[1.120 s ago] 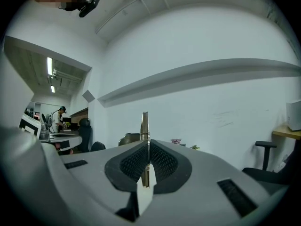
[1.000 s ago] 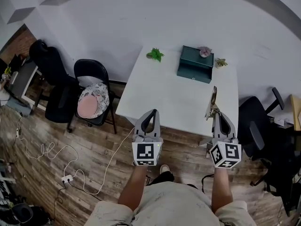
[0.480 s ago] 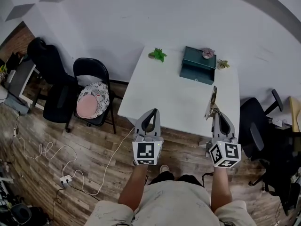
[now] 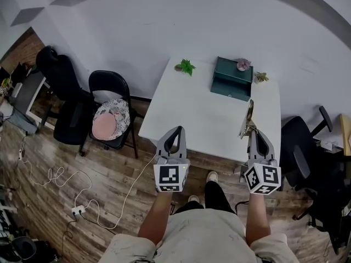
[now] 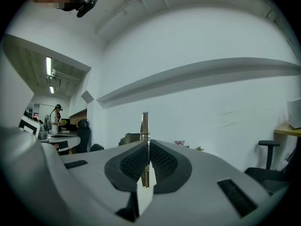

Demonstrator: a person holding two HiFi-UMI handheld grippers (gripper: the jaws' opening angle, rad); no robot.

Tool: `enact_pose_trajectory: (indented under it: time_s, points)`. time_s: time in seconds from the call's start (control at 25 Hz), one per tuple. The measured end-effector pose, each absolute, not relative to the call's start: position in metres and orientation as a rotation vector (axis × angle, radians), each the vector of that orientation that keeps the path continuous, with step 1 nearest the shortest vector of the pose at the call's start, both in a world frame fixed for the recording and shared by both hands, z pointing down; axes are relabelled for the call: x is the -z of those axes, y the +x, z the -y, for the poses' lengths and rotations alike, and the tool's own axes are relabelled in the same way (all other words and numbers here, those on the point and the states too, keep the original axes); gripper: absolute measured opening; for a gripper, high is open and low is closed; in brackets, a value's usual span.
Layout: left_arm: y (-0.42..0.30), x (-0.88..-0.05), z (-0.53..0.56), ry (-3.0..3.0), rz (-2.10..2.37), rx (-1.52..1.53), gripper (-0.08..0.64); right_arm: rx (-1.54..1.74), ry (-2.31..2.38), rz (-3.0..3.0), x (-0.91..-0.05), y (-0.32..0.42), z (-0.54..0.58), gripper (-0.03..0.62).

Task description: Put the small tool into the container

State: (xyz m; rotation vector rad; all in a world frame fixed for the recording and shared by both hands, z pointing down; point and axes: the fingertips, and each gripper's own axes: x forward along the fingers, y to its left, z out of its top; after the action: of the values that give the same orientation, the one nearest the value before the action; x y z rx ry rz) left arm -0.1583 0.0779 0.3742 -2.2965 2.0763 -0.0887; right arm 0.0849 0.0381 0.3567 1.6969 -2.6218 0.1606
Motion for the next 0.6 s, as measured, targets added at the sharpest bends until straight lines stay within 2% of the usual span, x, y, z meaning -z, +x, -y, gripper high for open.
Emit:
enact_pose_trajectory:
  time_s: [0.6]
  points:
    - [-0.127,-0.364,0.01,-2.3,-2.038,0.125,0.005,-0.195,1.762,2.626,-0.355,0.124,0.046,0.02]
